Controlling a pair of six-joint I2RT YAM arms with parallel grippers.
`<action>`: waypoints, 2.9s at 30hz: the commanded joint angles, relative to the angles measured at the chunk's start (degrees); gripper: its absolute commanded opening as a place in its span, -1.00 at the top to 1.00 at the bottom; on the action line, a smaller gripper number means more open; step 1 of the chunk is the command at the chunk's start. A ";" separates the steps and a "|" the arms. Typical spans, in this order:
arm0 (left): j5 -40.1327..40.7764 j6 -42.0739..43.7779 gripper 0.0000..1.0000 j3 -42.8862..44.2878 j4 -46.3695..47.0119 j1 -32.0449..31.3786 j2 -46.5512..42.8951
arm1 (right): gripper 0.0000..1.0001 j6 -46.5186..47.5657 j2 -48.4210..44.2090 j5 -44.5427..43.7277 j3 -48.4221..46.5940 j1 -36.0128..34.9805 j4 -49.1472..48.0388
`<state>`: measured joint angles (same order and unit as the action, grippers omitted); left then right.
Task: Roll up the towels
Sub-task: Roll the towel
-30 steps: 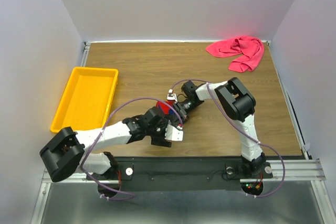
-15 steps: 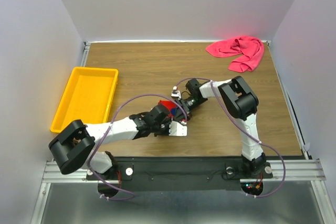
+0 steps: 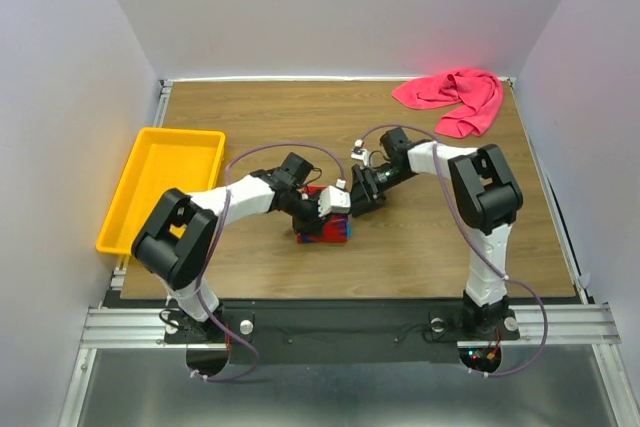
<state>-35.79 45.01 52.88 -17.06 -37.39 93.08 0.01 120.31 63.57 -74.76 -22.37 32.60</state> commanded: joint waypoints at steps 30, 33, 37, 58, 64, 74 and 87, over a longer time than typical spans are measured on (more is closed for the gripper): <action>-15.36 11.41 0.82 28.77 -38.84 12.95 37.88 | -0.85 38.21 -27.95 -47.47 12.62 -23.41 -14.23; -15.36 11.67 0.81 29.12 -39.28 13.39 38.32 | -0.75 40.06 -25.84 -47.84 12.62 -25.79 -15.99; -14.66 11.50 0.81 29.56 -39.10 14.09 38.49 | -0.64 40.77 -24.25 -46.70 13.50 -27.99 -17.04; -19.05 9.83 -0.06 29.55 -38.31 21.20 25.67 | 0.99 28.12 -19.33 -30.01 17.37 -25.54 -13.10; -18.71 11.85 -0.15 31.49 -41.91 28.15 19.34 | 0.99 24.78 -17.83 -24.38 15.97 -23.95 -9.76; -12.29 11.06 -0.34 10.68 -25.26 35.28 -9.20 | 0.99 12.83 -5.90 -6.98 7.44 -17.71 -4.30; 15.83 12.82 -0.75 -18.34 4.29 -2.41 -34.37 | 0.99 4.30 5.28 3.31 0.15 -13.84 -1.93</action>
<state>-29.91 57.84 37.10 -23.94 -32.25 57.91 5.98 122.76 67.11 -73.47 -37.01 27.75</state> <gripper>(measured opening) 0.870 0.133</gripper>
